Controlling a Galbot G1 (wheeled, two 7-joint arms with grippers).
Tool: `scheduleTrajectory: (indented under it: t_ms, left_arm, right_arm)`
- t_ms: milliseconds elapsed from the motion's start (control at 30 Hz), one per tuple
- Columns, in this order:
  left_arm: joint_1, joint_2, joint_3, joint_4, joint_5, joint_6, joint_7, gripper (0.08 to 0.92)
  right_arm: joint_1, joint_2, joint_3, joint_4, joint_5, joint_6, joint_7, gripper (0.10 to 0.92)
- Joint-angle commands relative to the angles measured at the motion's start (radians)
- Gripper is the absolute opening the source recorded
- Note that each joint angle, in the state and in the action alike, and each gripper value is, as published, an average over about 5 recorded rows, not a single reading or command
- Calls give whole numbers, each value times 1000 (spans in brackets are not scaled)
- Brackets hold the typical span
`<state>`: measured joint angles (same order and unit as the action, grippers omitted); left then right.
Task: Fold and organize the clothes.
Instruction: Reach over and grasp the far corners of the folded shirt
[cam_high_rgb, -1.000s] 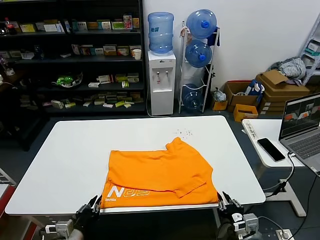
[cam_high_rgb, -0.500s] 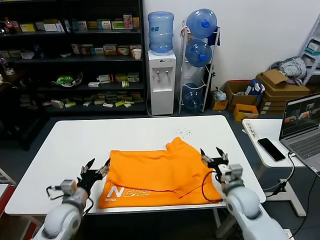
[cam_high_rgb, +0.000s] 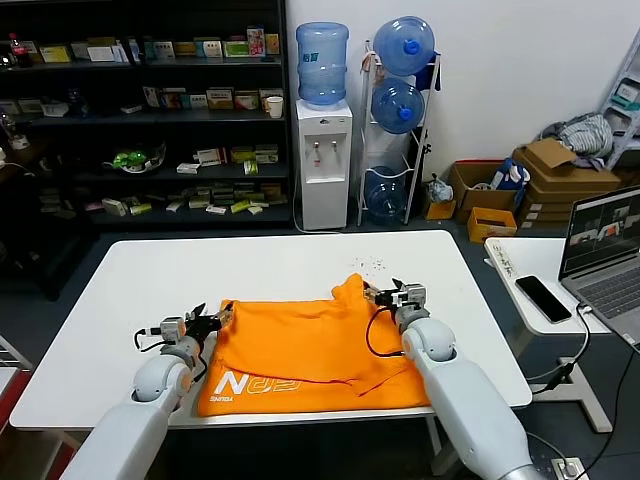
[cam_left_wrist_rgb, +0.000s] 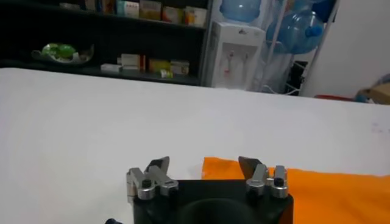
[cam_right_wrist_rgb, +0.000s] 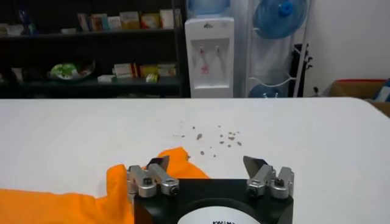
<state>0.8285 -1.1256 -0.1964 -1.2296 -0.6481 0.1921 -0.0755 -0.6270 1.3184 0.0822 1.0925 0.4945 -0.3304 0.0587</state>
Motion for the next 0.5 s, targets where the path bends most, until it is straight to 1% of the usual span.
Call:
scheduleTrajectory:
  t_ms: [33, 300, 500]
  left_arm:
    - [-122, -61, 51, 179, 59, -4, 18, 655]
    - [-110, -66, 55, 182, 79, 9, 5, 430]
    - [-84, -58, 53, 143, 50, 5, 5, 256]
  right_arm:
    - [92, 52, -41, -155, -8, -21, -32, 647]
    - [90, 53, -44, -161, -7, -51, -48, 413]
    - [81, 45, -48, -142, -4, -35, -54, 240]
